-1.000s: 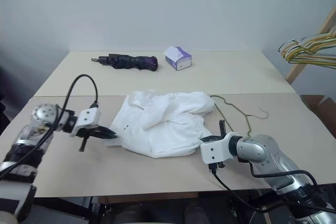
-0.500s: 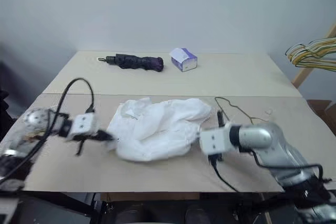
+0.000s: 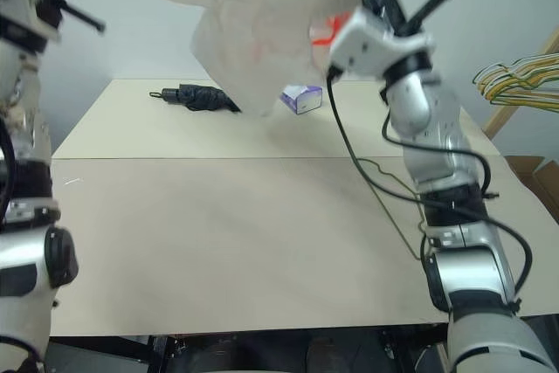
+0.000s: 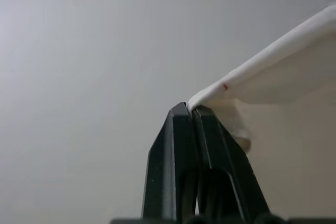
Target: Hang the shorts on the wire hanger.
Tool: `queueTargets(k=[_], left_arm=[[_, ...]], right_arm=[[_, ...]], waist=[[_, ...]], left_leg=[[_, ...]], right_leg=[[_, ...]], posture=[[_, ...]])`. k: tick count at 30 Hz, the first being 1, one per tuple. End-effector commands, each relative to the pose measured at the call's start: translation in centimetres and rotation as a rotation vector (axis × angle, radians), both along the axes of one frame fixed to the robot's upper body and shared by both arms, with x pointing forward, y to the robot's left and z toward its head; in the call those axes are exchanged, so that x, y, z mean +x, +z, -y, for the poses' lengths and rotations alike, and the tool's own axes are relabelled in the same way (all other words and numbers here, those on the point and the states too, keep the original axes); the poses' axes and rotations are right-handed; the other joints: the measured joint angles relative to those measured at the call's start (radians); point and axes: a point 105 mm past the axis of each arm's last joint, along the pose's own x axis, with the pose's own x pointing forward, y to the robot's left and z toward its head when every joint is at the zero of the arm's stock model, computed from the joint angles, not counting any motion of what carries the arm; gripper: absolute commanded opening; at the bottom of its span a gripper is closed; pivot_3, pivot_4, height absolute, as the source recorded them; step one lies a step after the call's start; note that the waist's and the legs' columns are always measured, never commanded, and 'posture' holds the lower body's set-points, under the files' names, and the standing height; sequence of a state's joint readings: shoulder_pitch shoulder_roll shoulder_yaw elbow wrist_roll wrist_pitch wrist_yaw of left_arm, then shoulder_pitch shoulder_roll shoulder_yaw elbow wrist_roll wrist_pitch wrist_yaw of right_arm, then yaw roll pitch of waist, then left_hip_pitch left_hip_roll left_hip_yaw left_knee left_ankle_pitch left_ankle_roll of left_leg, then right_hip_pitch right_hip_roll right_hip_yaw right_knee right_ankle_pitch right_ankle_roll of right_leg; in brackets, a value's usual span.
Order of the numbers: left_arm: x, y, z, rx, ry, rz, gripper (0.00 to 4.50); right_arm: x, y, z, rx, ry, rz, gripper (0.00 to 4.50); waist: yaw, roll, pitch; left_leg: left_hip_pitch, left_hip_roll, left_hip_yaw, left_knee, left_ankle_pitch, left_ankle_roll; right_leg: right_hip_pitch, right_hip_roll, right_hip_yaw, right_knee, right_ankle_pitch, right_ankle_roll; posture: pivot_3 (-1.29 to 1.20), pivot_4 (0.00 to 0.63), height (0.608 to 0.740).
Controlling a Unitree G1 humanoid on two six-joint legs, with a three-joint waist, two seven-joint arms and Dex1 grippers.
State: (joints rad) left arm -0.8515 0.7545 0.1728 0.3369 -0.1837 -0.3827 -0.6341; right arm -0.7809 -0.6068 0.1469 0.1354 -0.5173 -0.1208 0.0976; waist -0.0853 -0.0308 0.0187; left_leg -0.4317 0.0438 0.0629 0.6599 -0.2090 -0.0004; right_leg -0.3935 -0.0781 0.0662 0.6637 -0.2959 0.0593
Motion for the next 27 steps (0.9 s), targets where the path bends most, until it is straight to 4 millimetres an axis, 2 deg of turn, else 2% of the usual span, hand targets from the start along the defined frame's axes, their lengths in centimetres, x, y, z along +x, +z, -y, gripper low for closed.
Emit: queueTargets(k=[1, 3, 5, 7, 9, 10, 14, 16, 22, 27], left_arm=[[-2.3, -4.1, 1.7, 0.192, -0.19, -0.248, 0.04], [-4.1, -9.9, 1.3, 0.36, -0.253, -0.543, 0.04], [-6.3, -16.1, -0.4, 0.544, -0.243, -0.857, 0.04], [-7.5, -20.1, -2.2, 0.593, -0.191, -1.071, 0.04], [-8.4, -22.8, -3.1, 0.651, -0.148, -1.167, 0.04], [-8.7, -23.8, -3.4, 0.668, -0.13, -1.206, 0.04], [-10.4, -26.5, -3.5, 0.757, -0.134, -1.318, 0.04], [-11.3, -27.1, -3.2, 0.795, -0.157, -1.351, 0.04], [-15.3, -27.0, -1.4, 0.908, -0.317, -1.448, 0.04], [-17.5, -26.9, -1.9, 1.027, -0.314, -1.498, 0.04]], right_arm=[[-2.0, -2.8, -1.6, -0.177, 0.13, -0.08, 0.0], [-3.2, -7.3, -2.4, -0.293, 0.222, -0.247, 0.0], [-4.4, -11.3, -2.6, -0.412, 0.291, -0.371, 0.0], [-5.2, -14.1, -2.1, -0.513, 0.314, -0.446, 0.0], [-6.0, -16.2, -1.6, -0.588, 0.346, -0.535, 0.0], [-6.5, -17.0, -1.4, -0.626, 0.367, -0.574, 0.0], [-8.9, -19.0, -0.8, -0.726, 0.451, -0.731, 0.0], [-10.0, -19.4, -0.7, -0.763, 0.487, -0.799, 0.0], [-11.7, -19.9, -0.7, -0.816, 0.554, -0.895, 0.0], [-12.1, -20.2, -0.8, -0.858, 0.582, -0.893, 0.0]], waist=[[-0.01, 0.001, 0.001], [-0.02, 0.002, 0.003], [-0.037, 0.002, 0.003], [-0.047, 0.003, 0.004], [-0.045, 0.002, 0.005], [-0.04, 0.002, 0.005], [-0.03, 0.001, 0.004], [-0.022, 0.001, 0.004], [-0.011, 0.001, 0.005], [-0.009, 0.001, 0.005]], left_leg=[[0.0, 0.0, 0.001, 0.001, -0.003, 0.006], [0.002, 0.0, 0.003, 0.001, 0.0, 0.007], [0.013, 0.003, 0.004, 0.001, 0.001, 0.006], [0.029, 0.005, 0.005, -0.002, 0.001, 0.005], [0.046, 0.005, 0.008, -0.008, -0.001, 0.003], [0.049, 0.005, 0.008, -0.01, -0.001, 0.002], [0.047, 0.005, 0.008, -0.01, 0.0, 0.005], [0.043, 0.005, 0.008, -0.01, -0.001, 0.005], [0.043, 0.007, 0.009, -0.011, -0.001, 0.004], [0.047, 0.007, 0.01, -0.011, -0.001, 0.004]], right_leg=[[0.002, 0.0, -0.002, 0.0, 0.0, 0.0], [0.002, 0.0, -0.001, -0.002, 0.0, 0.0], [0.01, 0.002, -0.001, 0.0, -0.001, -0.003], [0.023, 0.004, -0.001, -0.001, -0.002, -0.008], [0.037, 0.001, -0.001, -0.003, -0.009, -0.014], [0.04, 0.001, -0.001, -0.004, -0.009, -0.015], [0.039, 0.001, 0.0, -0.007, -0.007, -0.008], [0.036, 0.002, 0.0, -0.007, -0.007, -0.008], [0.032, 0.002, 0.001, -0.002, -0.008, -0.01], [0.034, 0.002, 0.001, -0.002, -0.009, -0.012]], posture=[[-0.05, 0.0, 0.74], [-0.06, 0.0, 0.74], [-0.06, 0.0, 0.74], [-0.05, 0.0, 0.74], [-0.05, 0.0, 0.74], [-0.04, 0.0, 0.74], [-0.04, 0.0, 0.74], [-0.05, 0.0, 0.74], [-0.06, 0.0, 0.74], [-0.05, 0.0, 0.74]])
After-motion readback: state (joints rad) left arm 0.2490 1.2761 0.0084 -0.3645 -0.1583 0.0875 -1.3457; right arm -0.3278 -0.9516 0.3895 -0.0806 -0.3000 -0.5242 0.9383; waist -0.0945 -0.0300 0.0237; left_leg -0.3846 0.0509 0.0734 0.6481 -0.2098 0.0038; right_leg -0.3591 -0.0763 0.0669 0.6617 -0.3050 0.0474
